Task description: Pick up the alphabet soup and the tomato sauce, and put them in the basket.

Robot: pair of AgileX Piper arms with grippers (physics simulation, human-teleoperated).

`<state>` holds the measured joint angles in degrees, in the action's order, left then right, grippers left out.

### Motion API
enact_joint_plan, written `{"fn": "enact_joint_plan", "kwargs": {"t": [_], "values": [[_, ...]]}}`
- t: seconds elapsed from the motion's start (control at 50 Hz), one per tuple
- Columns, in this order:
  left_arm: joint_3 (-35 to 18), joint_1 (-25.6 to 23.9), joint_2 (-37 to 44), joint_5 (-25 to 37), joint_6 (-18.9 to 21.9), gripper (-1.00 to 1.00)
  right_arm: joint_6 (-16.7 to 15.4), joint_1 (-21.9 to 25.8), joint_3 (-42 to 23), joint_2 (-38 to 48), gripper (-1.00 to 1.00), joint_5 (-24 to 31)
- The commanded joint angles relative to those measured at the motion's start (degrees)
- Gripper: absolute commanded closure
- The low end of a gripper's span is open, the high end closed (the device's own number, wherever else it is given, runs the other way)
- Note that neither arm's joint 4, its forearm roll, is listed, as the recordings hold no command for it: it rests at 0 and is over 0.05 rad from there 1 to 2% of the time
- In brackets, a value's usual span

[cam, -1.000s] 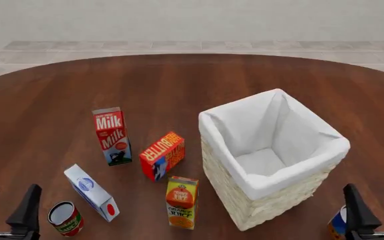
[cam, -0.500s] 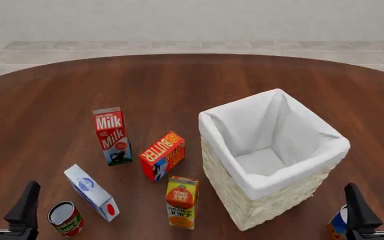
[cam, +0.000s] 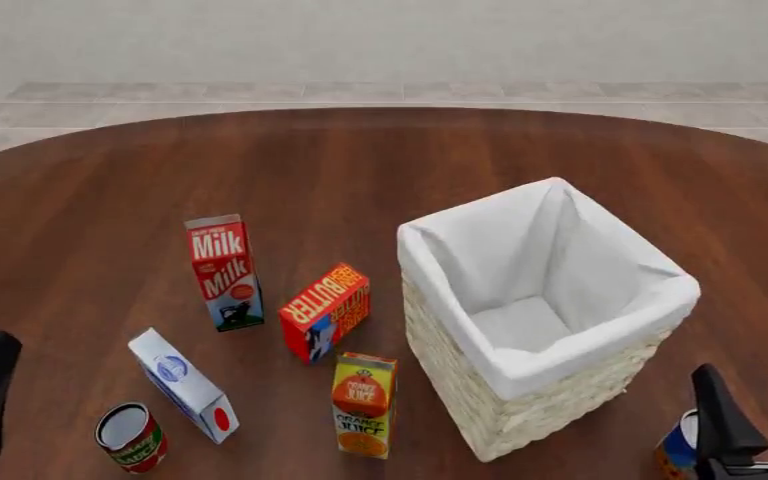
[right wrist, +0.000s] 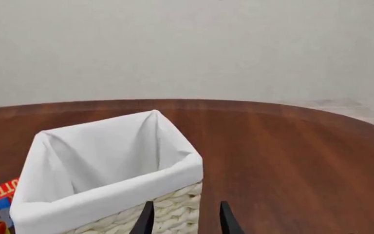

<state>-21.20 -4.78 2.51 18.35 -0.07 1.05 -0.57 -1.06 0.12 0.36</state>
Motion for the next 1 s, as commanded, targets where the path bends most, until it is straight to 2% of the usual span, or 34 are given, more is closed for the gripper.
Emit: {"fn": "enact_joint_plan", "kwargs": {"t": [0.02,0.1,0.18,0.22,0.24,0.36,0.38,0.46,0.56,0.62,0.64,0.74,0.76,0.8,0.96,1.0], "values": [[-11.07,-0.86,2.36,11.11,4.75,-1.0,0.81,0.03,-0.24,-0.04,-1.0,-0.03],[-13.69,-1.12,2.76,14.58,4.66,-1.0,1.18,0.02,-0.25,-0.04,-1.0,-0.13],[-18.62,-0.22,4.54,18.93,5.26,-1.0,1.42,0.19,-0.23,-0.06,-1.0,-0.22],[-20.43,2.26,5.63,19.92,5.85,-1.0,1.55,0.28,-0.2,-0.06,-1.0,-0.29],[-20.93,1.85,6.56,20.54,4.67,-1.0,1.63,0.21,-0.21,-0.06,-1.0,-0.29],[-23.97,1.94,8.48,22.89,4.83,-1.0,1.48,0.27,-0.31,-0.08,-1.0,-0.24],[-25.12,1.35,9.61,24.76,4.25,-1.0,1.37,0.34,-0.31,-0.08,-1.0,-0.24],[-27.58,1.7,10.01,27.77,6.38,-1.0,1.22,0.43,-0.24,-0.08,-1.0,-0.32],[-28.13,1.85,10.74,31.71,7.88,-1.0,1.15,0.55,-0.08,-0.1,-1.0,-0.36],[-30.88,1.72,11.83,34.42,6.54,-1.0,0.79,0.79,-0.14,-0.1,-1.0,-0.3],[-32.32,1.8,12.66,35.84,4.65,-1.0,0.72,0.88,-0.17,-0.1,-1.0,-0.26],[-34.95,1.71,13.39,38.11,5.78,-1.0,0.61,0.95,-0.25,-0.08,-1.0,-0.17],[-36.55,1.12,14.84,39.92,3.67,-1.0,0.54,1.05,-0.4,0.13,-1.0,-0.22],[-38.76,0.74,16.0,41.27,3.23,-1.0,0.51,1.15,-0.46,0.15,-1.0,-0.24],[-42.0,-0.76,20.15,45.56,2.27,-1.0,0.61,1.21,-0.56,0.16,-1.0,-0.29],[-41.54,-1.67,20.78,46.63,-0.22,-1.0,0.69,1.18,-0.52,0.12,-1.0,-0.31]]}}
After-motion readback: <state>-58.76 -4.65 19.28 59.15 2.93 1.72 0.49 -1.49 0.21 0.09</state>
